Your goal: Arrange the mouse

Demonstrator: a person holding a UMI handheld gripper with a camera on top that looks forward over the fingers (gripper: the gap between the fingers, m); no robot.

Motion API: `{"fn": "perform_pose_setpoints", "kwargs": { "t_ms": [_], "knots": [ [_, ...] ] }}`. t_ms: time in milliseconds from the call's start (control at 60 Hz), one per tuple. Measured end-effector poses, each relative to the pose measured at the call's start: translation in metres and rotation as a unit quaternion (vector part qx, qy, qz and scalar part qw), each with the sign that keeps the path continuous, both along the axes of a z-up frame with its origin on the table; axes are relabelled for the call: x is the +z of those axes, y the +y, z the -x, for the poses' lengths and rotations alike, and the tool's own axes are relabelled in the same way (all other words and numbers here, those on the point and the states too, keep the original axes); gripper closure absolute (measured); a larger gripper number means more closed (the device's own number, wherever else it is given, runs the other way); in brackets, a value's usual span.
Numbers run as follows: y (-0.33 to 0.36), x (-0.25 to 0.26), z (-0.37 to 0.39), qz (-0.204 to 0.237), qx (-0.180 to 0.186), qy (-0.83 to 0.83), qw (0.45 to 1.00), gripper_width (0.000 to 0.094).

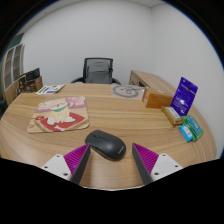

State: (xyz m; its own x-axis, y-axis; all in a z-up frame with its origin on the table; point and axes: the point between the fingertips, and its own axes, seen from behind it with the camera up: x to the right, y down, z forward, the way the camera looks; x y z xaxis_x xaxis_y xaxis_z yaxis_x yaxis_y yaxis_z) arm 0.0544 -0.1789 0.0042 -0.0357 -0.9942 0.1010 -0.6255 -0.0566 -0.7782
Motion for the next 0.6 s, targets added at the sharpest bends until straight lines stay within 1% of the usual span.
{"fn": "perform_pose_setpoints", "kwargs": {
  "t_ms": [200,467,600],
  "knots": [
    [-0.002,-0.008,-0.026,-0.003,-0.002,0.008,1.000,0.0070],
    [-0.013,-0.014,-0.058,-0.009,-0.021,0.007,1.000,0.0070],
    [-0.021,-0.015,-0.071,-0.004,-0.029,0.006,1.000,0.0071]
  ]
}}
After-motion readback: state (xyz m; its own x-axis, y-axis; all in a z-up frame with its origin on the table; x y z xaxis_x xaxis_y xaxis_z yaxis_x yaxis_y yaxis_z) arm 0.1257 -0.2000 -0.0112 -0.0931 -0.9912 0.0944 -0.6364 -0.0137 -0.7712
